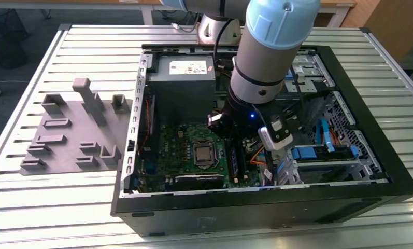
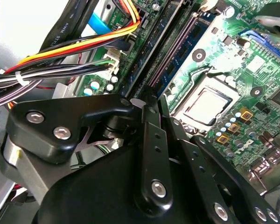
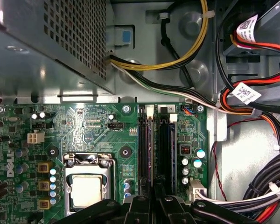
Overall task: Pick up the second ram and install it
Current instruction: 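Press down the second ram until it locks into place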
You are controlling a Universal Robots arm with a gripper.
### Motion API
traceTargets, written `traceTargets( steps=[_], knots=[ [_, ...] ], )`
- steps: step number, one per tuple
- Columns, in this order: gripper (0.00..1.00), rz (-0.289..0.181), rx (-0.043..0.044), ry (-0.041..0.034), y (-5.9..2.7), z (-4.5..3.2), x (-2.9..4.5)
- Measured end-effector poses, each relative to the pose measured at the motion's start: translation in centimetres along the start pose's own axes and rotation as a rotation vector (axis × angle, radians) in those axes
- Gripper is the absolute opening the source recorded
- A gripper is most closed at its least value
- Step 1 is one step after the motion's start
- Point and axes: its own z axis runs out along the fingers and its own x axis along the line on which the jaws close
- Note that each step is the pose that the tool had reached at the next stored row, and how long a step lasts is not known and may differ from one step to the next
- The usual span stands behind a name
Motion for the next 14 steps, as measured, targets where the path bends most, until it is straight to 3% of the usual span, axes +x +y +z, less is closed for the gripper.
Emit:
traceTargets(
  steps=[7,8,11,14],
  knots=[
    [0.15,0.000,0.0000,0.0000,0.00,0.01,0.00],
    [0.21,0.000,0.0000,0.0000,0.00,0.01,0.00],
    [0.21,0.000,-0.0001,-0.0001,0.00,0.00,0.00],
    [0.21,0.000,-0.0002,0.0000,0.01,-0.53,0.03]
  ],
)
